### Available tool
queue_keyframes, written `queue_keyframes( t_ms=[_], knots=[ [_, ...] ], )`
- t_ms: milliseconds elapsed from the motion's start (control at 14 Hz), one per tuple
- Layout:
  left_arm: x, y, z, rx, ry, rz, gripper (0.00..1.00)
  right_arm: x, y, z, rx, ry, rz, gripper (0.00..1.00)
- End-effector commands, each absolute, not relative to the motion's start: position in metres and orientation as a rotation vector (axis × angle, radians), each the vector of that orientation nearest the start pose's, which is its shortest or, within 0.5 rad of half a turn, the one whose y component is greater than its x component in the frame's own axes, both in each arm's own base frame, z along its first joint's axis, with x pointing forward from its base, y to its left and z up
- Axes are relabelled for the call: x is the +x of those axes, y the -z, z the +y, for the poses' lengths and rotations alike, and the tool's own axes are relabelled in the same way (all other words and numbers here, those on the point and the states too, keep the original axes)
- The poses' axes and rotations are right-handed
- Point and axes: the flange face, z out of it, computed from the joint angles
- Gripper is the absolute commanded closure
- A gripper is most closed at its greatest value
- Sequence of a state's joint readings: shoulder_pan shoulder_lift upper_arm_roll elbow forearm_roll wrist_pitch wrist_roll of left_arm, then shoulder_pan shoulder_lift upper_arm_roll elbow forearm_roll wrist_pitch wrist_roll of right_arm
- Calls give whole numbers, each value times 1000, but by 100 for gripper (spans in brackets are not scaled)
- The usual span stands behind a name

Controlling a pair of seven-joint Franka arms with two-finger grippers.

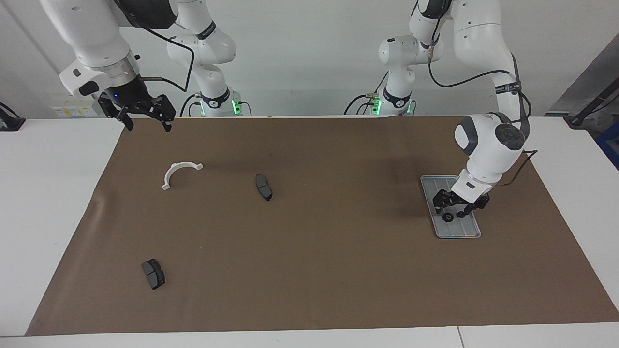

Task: Place bearing gear from tray to pile
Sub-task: 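Reach the left gripper down to the black gear in the tray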

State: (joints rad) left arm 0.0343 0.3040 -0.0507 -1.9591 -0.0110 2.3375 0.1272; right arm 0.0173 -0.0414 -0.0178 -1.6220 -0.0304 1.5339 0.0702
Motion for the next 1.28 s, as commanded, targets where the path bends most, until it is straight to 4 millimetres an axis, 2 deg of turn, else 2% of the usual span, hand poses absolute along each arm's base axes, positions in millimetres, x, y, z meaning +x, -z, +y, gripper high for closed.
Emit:
queue_keyframes(
  t_ms=[0, 499, 783, 1211],
  knots=[
    [618, -331, -10, -3144, 142, 200, 1, 531, -622, -6, -3177, -64, 88, 0],
    [615, -327, -7, -3146, 118, 193, 8, 531, -622, -6, -3177, -64, 88, 0],
    [616, -319, -6, -3148, 111, 190, 19, 531, -622, -6, -3177, -64, 88, 0],
    [617, -310, -4, -3149, 111, 185, 31, 531, -622, -6, -3177, -64, 88, 0]
  ],
)
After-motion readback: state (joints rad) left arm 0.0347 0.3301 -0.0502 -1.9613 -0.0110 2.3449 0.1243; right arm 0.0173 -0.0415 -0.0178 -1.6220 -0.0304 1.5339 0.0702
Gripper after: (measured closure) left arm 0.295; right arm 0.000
